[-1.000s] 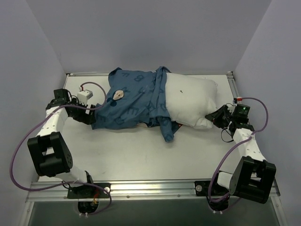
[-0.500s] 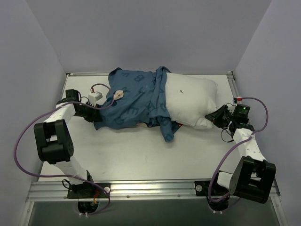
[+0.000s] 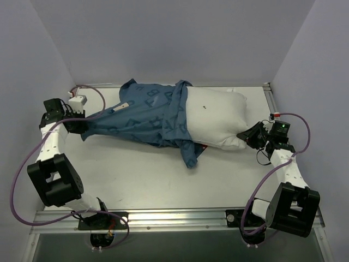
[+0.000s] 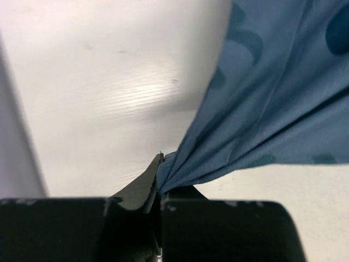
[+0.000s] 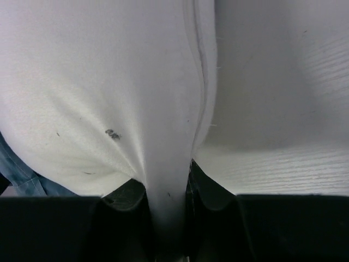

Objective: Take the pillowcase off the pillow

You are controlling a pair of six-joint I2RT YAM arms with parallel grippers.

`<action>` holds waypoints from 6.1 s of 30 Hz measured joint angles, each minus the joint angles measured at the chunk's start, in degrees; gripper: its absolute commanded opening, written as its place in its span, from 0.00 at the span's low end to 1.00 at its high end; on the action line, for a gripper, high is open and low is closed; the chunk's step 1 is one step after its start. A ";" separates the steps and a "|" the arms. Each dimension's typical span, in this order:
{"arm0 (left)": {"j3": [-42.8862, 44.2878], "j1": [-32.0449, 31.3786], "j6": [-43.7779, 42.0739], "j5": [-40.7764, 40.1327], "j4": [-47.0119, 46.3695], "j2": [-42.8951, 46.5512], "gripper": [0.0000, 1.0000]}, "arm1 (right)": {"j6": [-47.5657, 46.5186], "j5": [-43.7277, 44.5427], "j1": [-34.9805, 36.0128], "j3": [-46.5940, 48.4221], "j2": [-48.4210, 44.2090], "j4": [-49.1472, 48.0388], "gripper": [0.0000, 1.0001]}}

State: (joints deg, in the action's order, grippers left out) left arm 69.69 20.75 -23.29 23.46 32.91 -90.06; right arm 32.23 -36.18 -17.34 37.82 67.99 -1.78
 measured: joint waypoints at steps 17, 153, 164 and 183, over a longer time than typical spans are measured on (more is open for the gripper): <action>3.30 2.03 0.52 -3.80 -0.11 7.61 0.02 | -1.11 -0.85 1.14 1.18 -1.64 5.64 0.53; 40.79 5.79 31.32 5.68 -1.73 13.25 0.02 | -17.73 31.26 24.17 28.68 32.94 -2.14 0.00; 80.13 9.38 33.64 3.78 11.37 -6.29 0.02 | -19.52 31.63 20.92 32.00 37.29 -2.05 0.00; 52.61 20.46 37.35 11.21 -0.68 9.27 0.02 | -19.71 23.56 11.39 32.94 36.81 0.31 0.00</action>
State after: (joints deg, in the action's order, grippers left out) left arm 122.30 41.21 14.06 34.68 32.23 -80.79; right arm 12.51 -12.62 -5.96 70.76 104.79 -1.48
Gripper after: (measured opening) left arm 0.031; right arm 0.090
